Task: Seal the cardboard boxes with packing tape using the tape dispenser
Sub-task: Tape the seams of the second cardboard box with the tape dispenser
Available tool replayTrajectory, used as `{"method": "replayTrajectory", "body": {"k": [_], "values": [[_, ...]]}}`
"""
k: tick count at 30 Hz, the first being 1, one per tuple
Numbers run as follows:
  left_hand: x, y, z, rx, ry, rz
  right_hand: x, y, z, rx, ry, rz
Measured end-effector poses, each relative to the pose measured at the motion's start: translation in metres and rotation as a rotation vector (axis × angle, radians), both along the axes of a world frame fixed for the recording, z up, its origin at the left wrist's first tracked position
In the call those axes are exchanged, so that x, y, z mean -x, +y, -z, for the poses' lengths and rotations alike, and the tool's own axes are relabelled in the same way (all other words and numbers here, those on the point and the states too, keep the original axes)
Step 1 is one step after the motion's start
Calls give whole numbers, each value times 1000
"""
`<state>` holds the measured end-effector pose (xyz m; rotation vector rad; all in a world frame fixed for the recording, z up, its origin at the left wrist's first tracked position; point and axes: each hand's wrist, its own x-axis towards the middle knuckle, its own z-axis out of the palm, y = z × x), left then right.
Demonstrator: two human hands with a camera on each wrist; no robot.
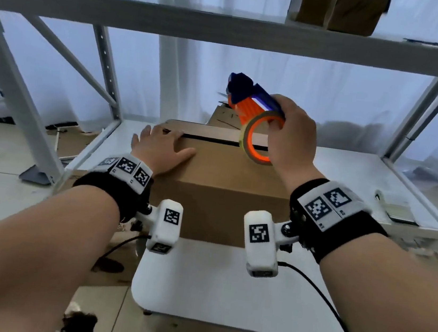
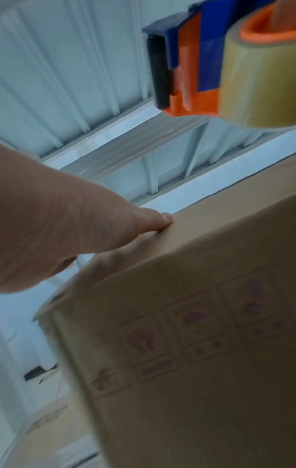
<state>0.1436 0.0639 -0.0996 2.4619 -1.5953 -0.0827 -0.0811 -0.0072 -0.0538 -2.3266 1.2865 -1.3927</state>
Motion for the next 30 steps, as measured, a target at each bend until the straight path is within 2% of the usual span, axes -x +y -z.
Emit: {"method": "replayTrajectory", "body": {"k": [4,6,10,14,18,22,28,30], "values": [[-23,14,2,99,253,51,-21,1,4,-78,0,-13],[-24,16,0,109,303,43,-25,2,1,-110,24,1],[-29,12,1,9,279,34,-30,0,-2,-218,75,44],[-28,9,4,35,304,83,-30,-12,8,-295,39,68],[-12,6,6,69,325,170,-21,-23,12,-338,17,32],[18,1,6,-42,247,265,-10,-31,10,-353,20,16],[42,-3,7,-112,173,378,6,-35,5,-377,1,-63],[46,-1,5,-140,207,418,11,-35,7,-409,49,-110]]}}
